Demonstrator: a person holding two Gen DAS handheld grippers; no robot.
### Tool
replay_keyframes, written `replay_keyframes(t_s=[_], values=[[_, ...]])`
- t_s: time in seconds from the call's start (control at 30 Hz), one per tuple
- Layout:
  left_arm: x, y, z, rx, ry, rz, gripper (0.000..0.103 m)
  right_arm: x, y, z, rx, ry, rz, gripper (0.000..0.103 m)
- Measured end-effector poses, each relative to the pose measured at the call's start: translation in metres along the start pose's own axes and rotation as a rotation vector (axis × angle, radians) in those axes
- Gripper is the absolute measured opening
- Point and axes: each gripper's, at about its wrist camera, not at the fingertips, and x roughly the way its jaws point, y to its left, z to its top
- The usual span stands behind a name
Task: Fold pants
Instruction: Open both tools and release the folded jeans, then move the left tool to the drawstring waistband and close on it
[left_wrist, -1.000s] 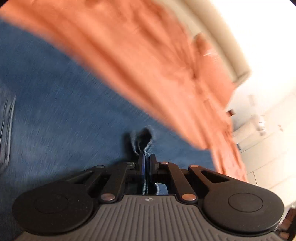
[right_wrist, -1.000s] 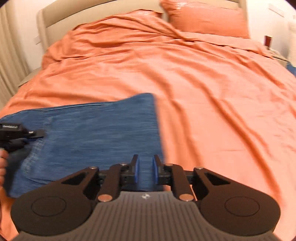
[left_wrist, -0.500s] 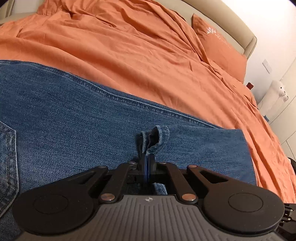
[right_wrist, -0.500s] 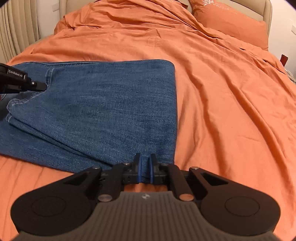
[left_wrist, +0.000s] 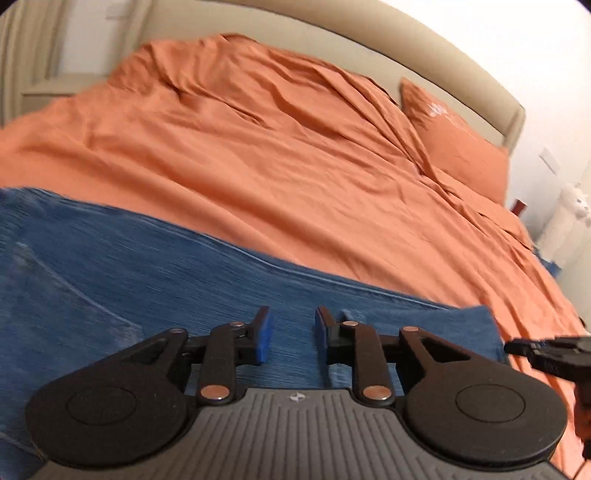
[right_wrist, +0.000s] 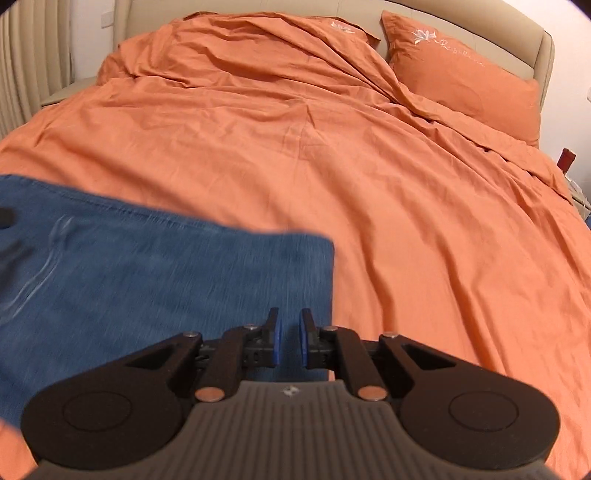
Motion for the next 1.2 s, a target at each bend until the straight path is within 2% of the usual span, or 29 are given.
replay_keyframes(t_s=[0.07,0.2,0.3,0.4,0.47,0.6,0.67,0.77,0.93,1.03,1.13,1.2], values=[[-0.007,0.008,0.004,-0.013,-0.008,0.025,0.032,0.02,0.002,0.012,-0.008,0.029,-0.031,0.004],[-0.017,0.025,0.012,-0.049,-0.024,0.063,0.033,0.064,0.002,0.021,0.032,0.153,-0.05,0.004],[-0.023,0.04,0.017,-0.098,-0.022,0.104,0.034,0.069,0.011,0.027,0.001,0.179,-0.091,0.005],[-0.035,0.063,0.021,-0.17,-0.03,0.164,0.036,0.053,0.024,0.035,-0.056,0.166,-0.129,0.006],[-0.045,0.079,0.023,-0.229,-0.048,0.2,0.041,0.033,0.037,0.038,-0.087,0.13,-0.109,0.006],[-0.073,0.114,0.016,-0.351,-0.096,0.262,0.055,-0.004,0.069,0.037,-0.11,0.083,0.004,0.01],[-0.089,0.129,0.009,-0.413,-0.129,0.3,0.061,-0.017,0.088,0.032,-0.114,0.077,0.067,0.014],[-0.114,0.152,-0.004,-0.521,-0.191,0.334,0.073,-0.032,0.115,0.023,-0.123,0.081,0.149,0.014],[-0.145,0.197,-0.026,-0.751,-0.285,0.332,0.077,-0.044,0.149,0.009,-0.138,0.091,0.189,0.014],[-0.151,0.221,-0.038,-0.86,-0.321,0.317,0.079,-0.046,0.154,0.006,-0.124,0.102,0.186,0.014],[-0.14,0.239,-0.048,-0.942,-0.295,0.272,0.081,-0.044,0.151,0.006,-0.094,0.114,0.193,0.014],[-0.136,0.249,-0.058,-1.037,-0.288,0.298,0.08,-0.042,0.149,0.007,-0.075,0.125,0.195,0.014]])
